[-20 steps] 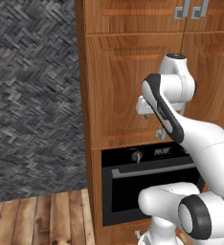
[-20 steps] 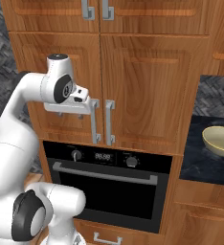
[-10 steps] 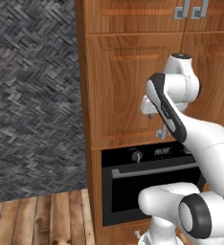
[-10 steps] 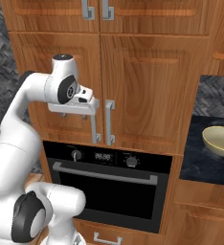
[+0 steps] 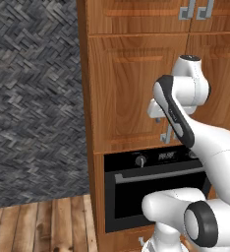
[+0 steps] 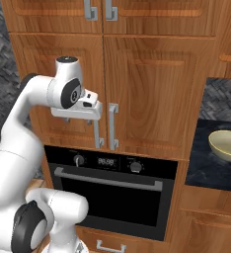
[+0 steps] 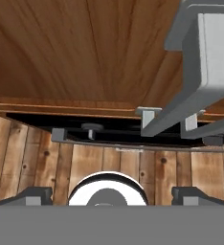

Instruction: Open the cabinet and setup a tea strainer by placing it in the bowl upright.

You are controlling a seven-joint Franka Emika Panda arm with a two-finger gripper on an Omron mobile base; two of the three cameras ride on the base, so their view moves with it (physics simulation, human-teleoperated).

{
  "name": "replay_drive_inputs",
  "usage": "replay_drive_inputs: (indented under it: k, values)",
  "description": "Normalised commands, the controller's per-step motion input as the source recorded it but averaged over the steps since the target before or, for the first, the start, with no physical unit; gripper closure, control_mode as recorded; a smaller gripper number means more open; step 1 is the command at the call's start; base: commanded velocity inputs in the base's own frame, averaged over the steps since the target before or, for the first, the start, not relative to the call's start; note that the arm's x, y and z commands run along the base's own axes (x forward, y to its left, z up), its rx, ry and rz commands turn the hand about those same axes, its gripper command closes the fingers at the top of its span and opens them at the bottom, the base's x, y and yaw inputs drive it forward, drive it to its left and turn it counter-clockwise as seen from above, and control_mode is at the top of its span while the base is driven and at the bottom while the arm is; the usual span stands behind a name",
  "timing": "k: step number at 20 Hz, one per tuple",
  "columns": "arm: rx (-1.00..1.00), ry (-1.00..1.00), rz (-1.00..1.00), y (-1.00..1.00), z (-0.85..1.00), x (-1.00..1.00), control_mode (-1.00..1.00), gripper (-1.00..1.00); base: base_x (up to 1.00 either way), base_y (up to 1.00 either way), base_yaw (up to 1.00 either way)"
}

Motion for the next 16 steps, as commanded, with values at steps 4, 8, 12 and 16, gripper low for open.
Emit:
replay_drive_inputs:
  k: [4, 8, 12, 16]
  values:
    - [0.0, 0.0, 0.0, 0.0, 0.0, -0.19, -1.0, -1.0, 0.0, 0.0, 0.0]
    - [0.0, 0.0, 0.0, 0.0, 0.0, -0.17, -1.0, -1.0, 0.0, 0.0, 0.0]
    - [0.0, 0.0, 0.0, -0.09, 0.0, -0.04, -1.0, -1.0, 0.0, 0.0, 0.0]
    - [0.0, 0.0, 0.0, -0.19, 0.0, 0.0, -1.0, -1.0, 0.0, 0.0, 0.0]
